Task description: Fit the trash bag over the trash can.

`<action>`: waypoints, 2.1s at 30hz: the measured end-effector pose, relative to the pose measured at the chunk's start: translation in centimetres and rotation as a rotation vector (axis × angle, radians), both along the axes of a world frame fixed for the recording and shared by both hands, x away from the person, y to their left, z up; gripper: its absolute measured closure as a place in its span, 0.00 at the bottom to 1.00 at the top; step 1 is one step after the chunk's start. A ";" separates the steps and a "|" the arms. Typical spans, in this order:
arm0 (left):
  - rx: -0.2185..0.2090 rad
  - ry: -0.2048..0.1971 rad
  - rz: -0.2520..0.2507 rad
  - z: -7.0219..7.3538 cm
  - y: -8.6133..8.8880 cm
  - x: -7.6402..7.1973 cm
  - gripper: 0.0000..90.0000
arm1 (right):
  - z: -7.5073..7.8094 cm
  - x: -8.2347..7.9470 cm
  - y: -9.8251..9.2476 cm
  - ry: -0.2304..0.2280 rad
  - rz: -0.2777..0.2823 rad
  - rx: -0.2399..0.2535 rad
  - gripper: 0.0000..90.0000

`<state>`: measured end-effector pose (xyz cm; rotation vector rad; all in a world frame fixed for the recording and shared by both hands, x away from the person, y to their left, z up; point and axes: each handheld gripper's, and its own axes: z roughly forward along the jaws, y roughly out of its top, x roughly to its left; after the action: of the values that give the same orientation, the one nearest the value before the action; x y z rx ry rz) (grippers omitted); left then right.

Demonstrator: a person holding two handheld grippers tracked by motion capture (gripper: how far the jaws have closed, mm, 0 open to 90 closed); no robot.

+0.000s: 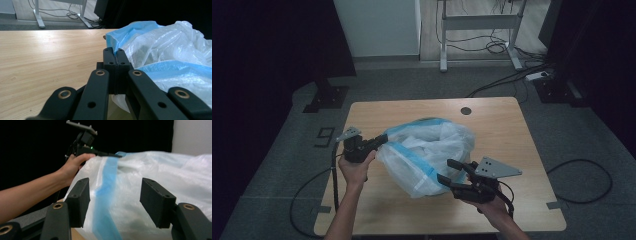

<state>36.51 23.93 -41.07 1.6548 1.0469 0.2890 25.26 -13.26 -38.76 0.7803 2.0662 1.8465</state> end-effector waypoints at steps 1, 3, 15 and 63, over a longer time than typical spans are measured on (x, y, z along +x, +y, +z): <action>-0.001 -0.001 0.000 0.0 0.0 0.0 1.00 | 0.2 0.0 -0.2 0.016 0.008 0.014 0.45; -0.002 0.001 0.000 0.0 -0.1 0.0 1.00 | 0.2 -0.2 -0.2 0.020 0.016 0.004 0.45; -0.001 0.004 -0.007 -0.2 -0.1 -0.1 1.00 | -3.2 -2.0 1.1 -0.058 0.013 -0.078 0.79; 0.053 0.071 -0.208 0.8 -0.9 3.1 0.86 | -7.9 -2.3 0.1 -0.055 -0.025 -0.156 0.57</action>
<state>39.58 23.07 -40.31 1.8168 0.9162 0.1223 22.93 -13.20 -46.66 0.7035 2.1256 1.6509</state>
